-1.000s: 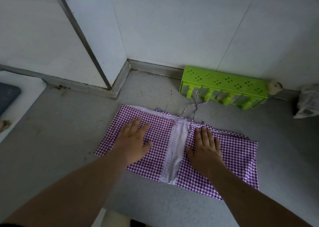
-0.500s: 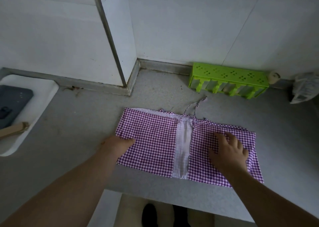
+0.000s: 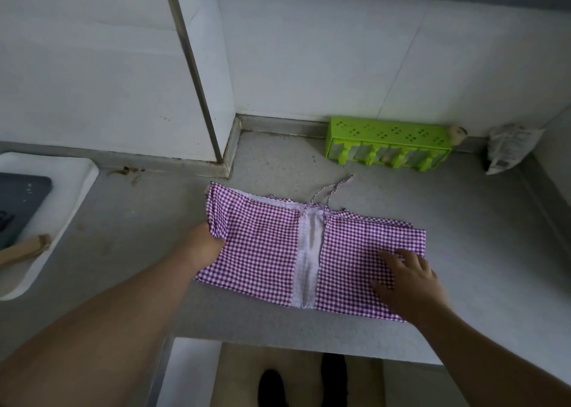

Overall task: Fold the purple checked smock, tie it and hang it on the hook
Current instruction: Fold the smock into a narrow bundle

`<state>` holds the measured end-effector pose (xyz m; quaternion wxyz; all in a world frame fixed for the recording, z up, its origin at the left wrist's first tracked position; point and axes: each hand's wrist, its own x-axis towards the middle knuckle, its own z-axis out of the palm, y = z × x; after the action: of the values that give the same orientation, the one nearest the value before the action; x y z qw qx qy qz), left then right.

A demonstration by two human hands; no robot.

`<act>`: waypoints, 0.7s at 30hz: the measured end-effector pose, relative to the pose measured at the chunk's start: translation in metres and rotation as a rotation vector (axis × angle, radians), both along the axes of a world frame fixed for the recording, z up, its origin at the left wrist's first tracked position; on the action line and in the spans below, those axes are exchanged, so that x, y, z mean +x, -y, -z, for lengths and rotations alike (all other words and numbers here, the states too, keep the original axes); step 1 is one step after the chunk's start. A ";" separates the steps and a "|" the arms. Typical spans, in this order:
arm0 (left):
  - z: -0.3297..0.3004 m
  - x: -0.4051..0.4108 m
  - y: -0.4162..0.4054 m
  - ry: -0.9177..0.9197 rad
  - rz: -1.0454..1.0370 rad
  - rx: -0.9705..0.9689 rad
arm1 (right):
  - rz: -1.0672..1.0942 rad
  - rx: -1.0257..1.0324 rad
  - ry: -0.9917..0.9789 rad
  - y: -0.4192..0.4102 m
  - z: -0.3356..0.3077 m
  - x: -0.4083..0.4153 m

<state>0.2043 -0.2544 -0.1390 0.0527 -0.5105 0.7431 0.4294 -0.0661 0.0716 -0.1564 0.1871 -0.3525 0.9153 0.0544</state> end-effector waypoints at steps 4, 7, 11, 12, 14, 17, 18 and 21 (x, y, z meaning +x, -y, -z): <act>-0.025 -0.002 0.017 -0.033 0.041 -0.098 | -0.037 0.112 0.042 -0.007 0.005 0.010; -0.053 -0.025 0.012 -0.056 0.124 -0.111 | -0.012 0.120 0.072 -0.003 0.008 0.012; -0.086 -0.074 -0.015 -0.157 0.303 -0.177 | -0.028 0.143 0.105 0.001 0.006 0.007; -0.092 -0.086 -0.024 -0.179 0.365 -0.186 | -0.034 0.147 0.116 0.002 0.006 0.006; -0.105 -0.114 -0.050 -0.177 0.486 -0.208 | -0.029 0.143 0.158 0.002 0.002 0.003; -0.113 -0.153 -0.094 -0.123 0.648 -0.264 | 0.070 0.006 0.224 0.000 0.003 -0.008; -0.113 -0.162 -0.111 -0.102 0.716 -0.270 | 0.127 -0.092 0.237 -0.002 0.004 -0.012; -0.106 -0.177 -0.153 -0.029 0.910 -0.256 | 0.430 -0.433 0.368 -0.007 -0.004 -0.018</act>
<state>0.0274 -0.1015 -0.0330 0.1619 -0.1293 0.9390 0.2744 -0.0844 0.0791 -0.1522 0.2770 -0.1872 0.9099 -0.2458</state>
